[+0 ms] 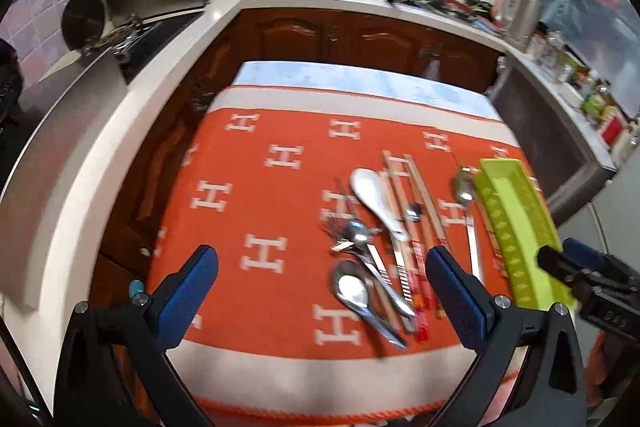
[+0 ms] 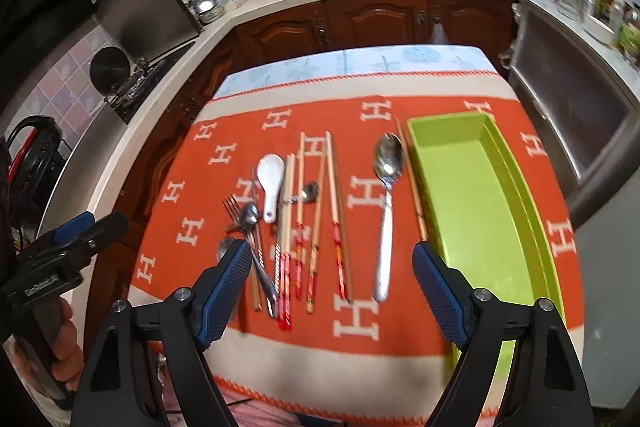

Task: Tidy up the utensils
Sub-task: 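Lower right tool to white ceramic spoon while left tool lowers to steel spoon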

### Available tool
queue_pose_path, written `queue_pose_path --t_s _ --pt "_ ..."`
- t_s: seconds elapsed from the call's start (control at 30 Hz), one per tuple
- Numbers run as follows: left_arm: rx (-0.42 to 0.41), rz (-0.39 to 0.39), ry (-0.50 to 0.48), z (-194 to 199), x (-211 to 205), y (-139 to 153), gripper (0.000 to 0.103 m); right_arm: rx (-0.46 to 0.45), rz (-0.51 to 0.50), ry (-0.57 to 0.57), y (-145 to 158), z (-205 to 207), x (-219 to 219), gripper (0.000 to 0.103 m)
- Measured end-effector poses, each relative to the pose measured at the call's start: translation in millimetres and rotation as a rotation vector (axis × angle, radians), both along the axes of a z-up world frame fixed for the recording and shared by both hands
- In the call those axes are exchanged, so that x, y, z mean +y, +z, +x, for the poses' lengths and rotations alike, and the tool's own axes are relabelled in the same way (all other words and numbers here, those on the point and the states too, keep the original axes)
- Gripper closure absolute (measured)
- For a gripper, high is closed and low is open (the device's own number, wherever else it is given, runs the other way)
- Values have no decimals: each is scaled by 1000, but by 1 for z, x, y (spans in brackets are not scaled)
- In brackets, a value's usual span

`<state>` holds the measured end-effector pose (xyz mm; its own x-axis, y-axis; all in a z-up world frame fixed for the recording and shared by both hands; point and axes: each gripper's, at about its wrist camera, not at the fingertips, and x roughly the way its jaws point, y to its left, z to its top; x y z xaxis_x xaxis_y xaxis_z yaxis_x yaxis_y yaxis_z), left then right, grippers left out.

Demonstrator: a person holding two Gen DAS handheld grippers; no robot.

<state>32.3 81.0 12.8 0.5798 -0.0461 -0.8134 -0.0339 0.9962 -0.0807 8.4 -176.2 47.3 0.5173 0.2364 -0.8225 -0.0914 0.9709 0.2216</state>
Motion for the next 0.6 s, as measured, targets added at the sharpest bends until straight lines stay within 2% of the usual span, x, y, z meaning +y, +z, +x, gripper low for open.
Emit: queue_pose_path --t_s 0.1,0.2,0.37,0.47,0.6 --pt "56 -34 10 14 15 -13 1 9 24 34 1 22 13 21" --pt "137 -115 -18 24 24 -35 1 24 37 66 -4 42 28 27" --pt "239 -228 -79 29 21 -82 2 73 69 101 -29 72 49 32" --pt "274 -277 -96 32 16 -109 11 120 92 110 -51 86 57 37" --pt "310 -334 -116 33 11 -136 34 163 116 121 -77 91 61 40"
